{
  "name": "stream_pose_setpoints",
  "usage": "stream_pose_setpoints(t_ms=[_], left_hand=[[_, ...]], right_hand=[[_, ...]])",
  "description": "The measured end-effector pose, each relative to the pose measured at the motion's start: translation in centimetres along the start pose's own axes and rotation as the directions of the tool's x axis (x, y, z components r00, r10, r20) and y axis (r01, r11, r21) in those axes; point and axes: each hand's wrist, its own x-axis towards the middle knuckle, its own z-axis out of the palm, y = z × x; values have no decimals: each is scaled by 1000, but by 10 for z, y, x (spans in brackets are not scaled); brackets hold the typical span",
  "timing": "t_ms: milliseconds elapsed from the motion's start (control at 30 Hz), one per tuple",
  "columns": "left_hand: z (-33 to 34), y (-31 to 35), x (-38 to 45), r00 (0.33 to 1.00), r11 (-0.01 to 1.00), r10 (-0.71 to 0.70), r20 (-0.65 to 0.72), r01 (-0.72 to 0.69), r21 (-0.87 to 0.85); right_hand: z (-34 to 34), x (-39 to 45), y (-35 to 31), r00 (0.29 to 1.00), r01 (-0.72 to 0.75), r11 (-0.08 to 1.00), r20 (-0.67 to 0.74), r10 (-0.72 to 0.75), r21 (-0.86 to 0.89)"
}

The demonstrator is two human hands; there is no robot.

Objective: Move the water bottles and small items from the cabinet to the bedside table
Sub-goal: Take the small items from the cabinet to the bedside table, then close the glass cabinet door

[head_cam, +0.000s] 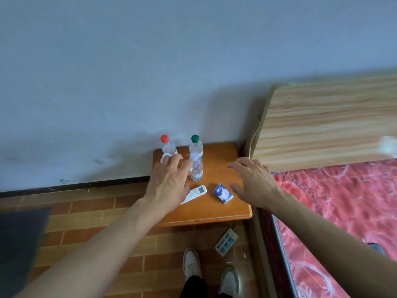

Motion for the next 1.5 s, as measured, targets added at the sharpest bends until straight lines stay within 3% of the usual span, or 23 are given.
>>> stream_pose_setpoints(t_ms=[267,400,600,833,1033,1300,1500], left_hand=[[-120,39,-21,991,982,-126,-54,117,-146],[-161,47,-26,992,986,-101,-79,89,-144],[-202,60,-10,992,990,15,-121,-32,-138],[-203,74,18,963,943,256,-88,-269,-198],[-199,73,27,862,829,498,-99,-506,-237],[-207,91,0,682,648,718,-135,-727,-226],[-201,120,-78,487,450,866,-113,-857,-251]], right_hand=[[-112,-65,-28,985,25,1000,-169,-24,8],[-151,-93,-35,969,30,999,-245,-24,22],[-186,-133,-37,935,-29,1000,-355,23,-12],[-188,-171,-44,869,-274,961,-417,267,44],[-173,-199,-88,735,-442,876,-482,477,193],[-143,-267,-146,539,-685,695,-489,685,219],[-109,-359,-204,322,-805,509,-497,806,305]])
